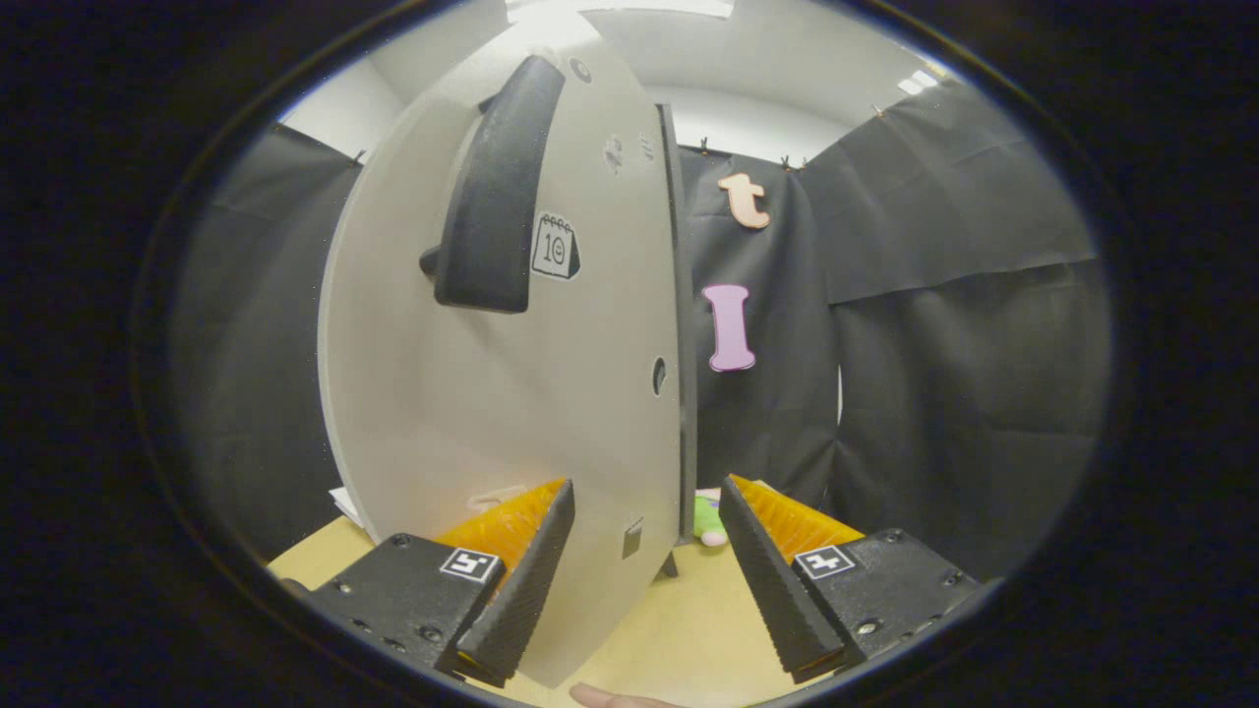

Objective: Open the shoe cabinet door, grab the shoes and put them into the shoe cabinet, then close the shoe cabinet door.

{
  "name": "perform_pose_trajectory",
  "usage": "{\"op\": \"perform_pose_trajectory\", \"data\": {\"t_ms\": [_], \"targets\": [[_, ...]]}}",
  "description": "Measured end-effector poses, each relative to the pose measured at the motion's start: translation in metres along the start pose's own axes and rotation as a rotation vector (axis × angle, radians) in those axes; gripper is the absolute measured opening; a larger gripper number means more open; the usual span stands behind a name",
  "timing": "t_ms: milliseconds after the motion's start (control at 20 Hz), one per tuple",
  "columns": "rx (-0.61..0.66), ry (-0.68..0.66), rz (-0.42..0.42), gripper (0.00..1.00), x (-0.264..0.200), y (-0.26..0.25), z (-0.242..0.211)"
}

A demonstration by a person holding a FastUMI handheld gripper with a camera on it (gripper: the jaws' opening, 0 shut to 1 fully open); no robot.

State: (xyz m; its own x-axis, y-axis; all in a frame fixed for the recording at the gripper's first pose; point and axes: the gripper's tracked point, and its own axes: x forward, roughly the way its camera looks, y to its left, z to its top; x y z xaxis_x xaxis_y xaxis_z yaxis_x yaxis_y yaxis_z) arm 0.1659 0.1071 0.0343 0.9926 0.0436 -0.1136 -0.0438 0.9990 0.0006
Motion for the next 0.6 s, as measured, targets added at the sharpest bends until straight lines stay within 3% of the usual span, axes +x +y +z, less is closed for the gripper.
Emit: {"op": "perform_pose_trajectory", "data": {"t_ms": [200, 600], "targets": [[-0.028, -0.001, 0.011, 0.94, 0.011, 0.02, -0.003], [-0.065, -0.012, 0.121, 0.94, 0.014, 0.049, 0.014]]}}
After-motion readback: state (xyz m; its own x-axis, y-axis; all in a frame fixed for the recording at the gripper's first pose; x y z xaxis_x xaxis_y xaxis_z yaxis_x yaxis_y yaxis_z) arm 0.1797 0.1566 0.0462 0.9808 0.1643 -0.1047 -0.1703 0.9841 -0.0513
